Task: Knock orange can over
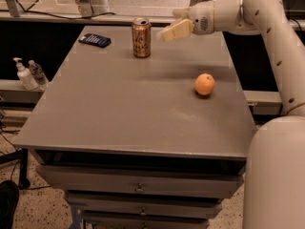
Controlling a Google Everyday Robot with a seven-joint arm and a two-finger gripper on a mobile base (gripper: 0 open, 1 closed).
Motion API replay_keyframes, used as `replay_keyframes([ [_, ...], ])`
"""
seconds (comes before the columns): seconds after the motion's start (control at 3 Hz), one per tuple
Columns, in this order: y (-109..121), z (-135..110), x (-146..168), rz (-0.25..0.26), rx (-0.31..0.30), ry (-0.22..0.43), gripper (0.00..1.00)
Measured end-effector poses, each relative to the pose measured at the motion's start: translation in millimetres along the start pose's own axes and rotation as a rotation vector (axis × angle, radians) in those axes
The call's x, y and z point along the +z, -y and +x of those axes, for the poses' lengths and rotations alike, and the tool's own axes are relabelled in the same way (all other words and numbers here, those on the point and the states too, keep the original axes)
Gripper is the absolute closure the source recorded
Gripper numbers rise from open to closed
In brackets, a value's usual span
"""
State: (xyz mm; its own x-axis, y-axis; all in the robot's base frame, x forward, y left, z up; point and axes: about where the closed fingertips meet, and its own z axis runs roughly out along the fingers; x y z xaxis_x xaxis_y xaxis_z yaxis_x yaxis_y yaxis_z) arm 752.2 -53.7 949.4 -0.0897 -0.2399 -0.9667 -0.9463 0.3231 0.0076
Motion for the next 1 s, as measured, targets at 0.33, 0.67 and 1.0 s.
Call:
replay_keyframes([
  [0.33, 23, 12, 19, 0.034, 0.008, 0.001, 0.00],
  [0.67, 33, 9, 45, 0.028, 0.000, 0.017, 0.00],
  [1.0, 31, -1, 71, -0.006, -0.003, 0.038, 0.00],
])
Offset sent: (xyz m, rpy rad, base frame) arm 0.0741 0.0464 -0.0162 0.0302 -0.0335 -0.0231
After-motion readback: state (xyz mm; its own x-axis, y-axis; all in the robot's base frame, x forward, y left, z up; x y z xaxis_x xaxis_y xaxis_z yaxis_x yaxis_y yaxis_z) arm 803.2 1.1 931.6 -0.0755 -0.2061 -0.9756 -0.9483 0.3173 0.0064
